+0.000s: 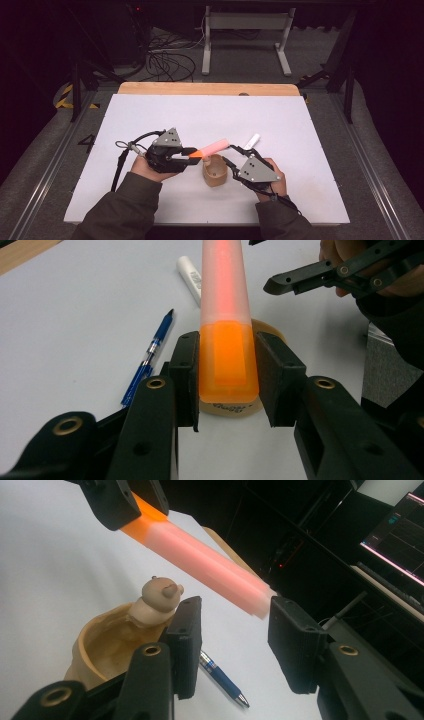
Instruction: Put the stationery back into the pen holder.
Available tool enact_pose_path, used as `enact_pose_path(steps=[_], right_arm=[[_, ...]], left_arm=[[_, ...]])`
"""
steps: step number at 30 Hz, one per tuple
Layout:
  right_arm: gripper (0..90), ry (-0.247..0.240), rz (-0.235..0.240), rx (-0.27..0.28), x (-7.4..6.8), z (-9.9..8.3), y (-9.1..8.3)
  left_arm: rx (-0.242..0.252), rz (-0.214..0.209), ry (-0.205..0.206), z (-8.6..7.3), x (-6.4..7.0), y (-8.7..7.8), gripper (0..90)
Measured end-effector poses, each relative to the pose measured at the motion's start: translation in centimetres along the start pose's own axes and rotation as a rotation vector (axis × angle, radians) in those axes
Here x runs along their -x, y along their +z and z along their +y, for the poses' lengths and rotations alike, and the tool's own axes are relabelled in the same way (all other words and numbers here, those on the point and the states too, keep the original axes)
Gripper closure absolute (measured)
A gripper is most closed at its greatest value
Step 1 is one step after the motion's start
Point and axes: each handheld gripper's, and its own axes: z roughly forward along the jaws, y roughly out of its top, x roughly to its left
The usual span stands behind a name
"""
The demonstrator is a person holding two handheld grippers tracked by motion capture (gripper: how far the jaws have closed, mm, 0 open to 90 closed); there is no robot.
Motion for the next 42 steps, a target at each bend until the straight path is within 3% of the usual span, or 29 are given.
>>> enact_pose_path(steps=[13,20,32,42], right_arm=[[55.5,-0.045,-0.003,0.011,-0.4,0.0,0.1],[52.6,-0.104,-0.010,-0.002,-0.9,0.1,0.3],[52.4,-0.151,-0.014,-0.019,-1.4,0.1,0.6],[59.0,-0.179,-0.008,-0.025,-1.8,0.1,0.8]], left_arm=[[-0.044,-0.011,0.002,0.8,0.4,1.0,64.6],[-0.055,-0.023,0.006,1.1,0.7,1.2,64.6],[-0.021,-0.057,-0.005,1.4,0.9,1.2,64.6],[-0.007,-0.068,-0.013,1.7,1.2,1.3,64.5]])
